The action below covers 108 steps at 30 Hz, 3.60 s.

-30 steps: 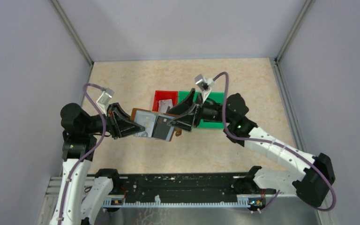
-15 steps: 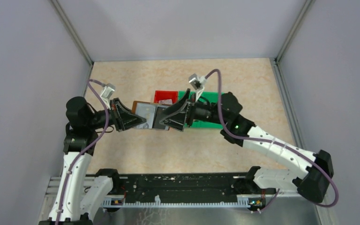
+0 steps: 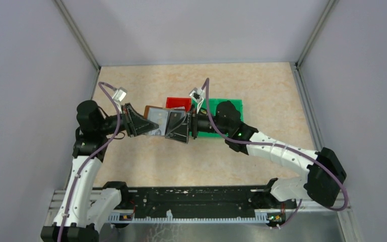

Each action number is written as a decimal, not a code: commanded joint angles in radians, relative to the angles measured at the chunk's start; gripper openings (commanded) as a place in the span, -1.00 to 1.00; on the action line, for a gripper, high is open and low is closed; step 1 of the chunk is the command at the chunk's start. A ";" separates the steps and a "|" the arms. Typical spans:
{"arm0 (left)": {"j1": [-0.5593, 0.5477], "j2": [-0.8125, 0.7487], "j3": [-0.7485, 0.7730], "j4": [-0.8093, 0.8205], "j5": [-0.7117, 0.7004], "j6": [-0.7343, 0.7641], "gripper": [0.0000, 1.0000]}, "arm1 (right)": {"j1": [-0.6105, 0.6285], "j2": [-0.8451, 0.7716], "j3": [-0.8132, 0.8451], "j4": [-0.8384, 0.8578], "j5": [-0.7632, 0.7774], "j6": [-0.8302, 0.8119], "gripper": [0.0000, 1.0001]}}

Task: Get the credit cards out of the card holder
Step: Remove the credit card from the card holder.

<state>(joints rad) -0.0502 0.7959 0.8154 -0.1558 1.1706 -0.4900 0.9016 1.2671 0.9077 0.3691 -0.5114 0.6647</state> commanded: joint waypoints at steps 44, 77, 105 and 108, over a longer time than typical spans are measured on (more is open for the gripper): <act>-0.002 -0.024 -0.018 0.183 0.186 -0.191 -1.00 | -0.030 0.156 -0.068 0.652 -0.201 0.411 0.07; -0.002 -0.020 -0.033 0.085 0.162 -0.117 -0.43 | 0.009 0.232 -0.036 0.665 -0.118 0.453 -1.00; 0.000 -0.018 -0.057 0.286 0.190 -0.375 -0.73 | 0.009 0.191 -0.199 0.827 -0.088 0.475 -0.93; 0.000 -0.021 -0.055 0.254 0.187 -0.335 -0.73 | 0.009 0.201 -0.178 0.846 -0.091 0.489 -0.47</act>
<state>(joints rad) -0.0437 0.7921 0.7563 0.0826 1.3258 -0.8368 0.9077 1.4826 0.7040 1.1526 -0.6239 1.1538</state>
